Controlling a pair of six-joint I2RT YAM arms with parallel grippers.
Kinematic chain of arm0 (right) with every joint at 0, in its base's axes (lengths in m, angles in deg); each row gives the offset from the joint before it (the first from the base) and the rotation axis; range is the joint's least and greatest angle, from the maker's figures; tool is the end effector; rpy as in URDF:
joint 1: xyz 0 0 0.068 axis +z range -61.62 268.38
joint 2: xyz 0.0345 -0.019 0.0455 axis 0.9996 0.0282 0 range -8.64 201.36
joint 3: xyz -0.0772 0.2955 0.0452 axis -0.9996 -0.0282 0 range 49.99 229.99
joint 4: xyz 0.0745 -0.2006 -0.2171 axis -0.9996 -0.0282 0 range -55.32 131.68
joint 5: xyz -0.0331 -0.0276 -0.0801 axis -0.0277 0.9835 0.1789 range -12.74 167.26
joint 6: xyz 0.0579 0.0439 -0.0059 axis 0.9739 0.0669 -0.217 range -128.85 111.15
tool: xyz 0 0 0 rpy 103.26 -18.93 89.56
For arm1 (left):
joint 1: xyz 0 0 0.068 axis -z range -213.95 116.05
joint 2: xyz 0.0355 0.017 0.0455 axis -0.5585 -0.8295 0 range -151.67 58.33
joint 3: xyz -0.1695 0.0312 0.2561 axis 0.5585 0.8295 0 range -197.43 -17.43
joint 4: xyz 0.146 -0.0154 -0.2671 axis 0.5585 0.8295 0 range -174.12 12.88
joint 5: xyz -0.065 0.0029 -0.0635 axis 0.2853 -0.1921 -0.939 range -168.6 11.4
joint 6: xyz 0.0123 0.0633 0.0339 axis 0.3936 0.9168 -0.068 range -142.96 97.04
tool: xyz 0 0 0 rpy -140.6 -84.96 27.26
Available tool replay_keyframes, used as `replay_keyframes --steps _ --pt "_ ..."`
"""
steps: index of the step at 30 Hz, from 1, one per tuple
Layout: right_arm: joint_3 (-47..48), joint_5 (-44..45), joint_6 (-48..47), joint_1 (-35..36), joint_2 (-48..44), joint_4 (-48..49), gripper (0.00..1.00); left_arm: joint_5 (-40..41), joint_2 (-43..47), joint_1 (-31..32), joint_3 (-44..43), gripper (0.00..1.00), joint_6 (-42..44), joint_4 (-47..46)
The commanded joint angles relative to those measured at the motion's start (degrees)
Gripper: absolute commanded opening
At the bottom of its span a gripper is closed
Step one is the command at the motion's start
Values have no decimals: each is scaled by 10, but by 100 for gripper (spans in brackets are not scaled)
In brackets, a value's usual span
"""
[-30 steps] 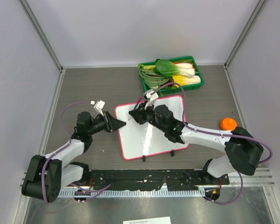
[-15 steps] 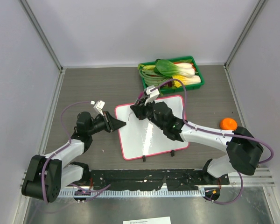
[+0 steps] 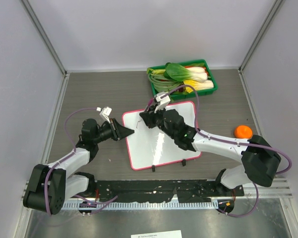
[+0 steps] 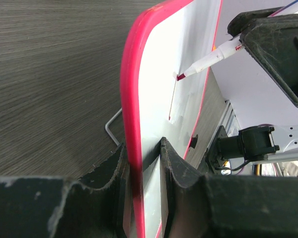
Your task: Write a sentence on the whiteboard
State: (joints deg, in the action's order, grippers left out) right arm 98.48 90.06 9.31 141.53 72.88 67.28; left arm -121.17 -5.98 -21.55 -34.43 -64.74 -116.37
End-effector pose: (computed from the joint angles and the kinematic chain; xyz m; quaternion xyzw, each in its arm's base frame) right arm 0.2411 0.2994 0.2858 -0.1543 0.7343 0.3142 0.5816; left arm 0.2308 -0.0927 0.1808 0.0261 0.7714 -0.5147 0.3734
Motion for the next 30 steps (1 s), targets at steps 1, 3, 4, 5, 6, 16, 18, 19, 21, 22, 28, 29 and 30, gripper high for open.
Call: replay_keyframes --steps 1,3,4,5,6,16,18,19,21,22,28,29,30 --pt "-21 28 -11 -2 -8 -22 1 37 -7 -2 13 0 63 24" --pt "-26 23 -8 -2 -11 -25 1 37 -8 -2 13 0 62 24" --pt "-27 21 -9 -2 -12 -25 1 36 -9 -3 13 0 62 24" --pt "-30 18 -4 -1 -14 -26 1 36 -10 -2 12 0 61 24" --pt "-33 18 -3 -2 -15 -28 1 36 -9 -2 13 0 61 24" --pt "-58 9 4 -2 -26 -30 1 37 -8 -1 13 0 63 25" --pt "-55 7 5 -2 -23 -29 1 37 -6 -3 13 0 63 25" --pt "-53 7 4 -3 -22 -29 1 37 -7 -2 13 0 63 25" --pt "-47 11 2 -2 -18 -28 1 37 -7 -3 12 0 63 25" --pt "-44 19 1 -2 -18 -30 1 37 -7 -3 12 0 63 25" --pt "-24 46 -7 -3 -15 -32 1 37 -9 -3 12 0 62 24" --pt "-23 47 -7 -3 -14 -31 1 36 -9 -1 13 0 63 23" --pt "-20 49 -8 -2 -14 -31 1 35 -10 -2 12 0 63 22"
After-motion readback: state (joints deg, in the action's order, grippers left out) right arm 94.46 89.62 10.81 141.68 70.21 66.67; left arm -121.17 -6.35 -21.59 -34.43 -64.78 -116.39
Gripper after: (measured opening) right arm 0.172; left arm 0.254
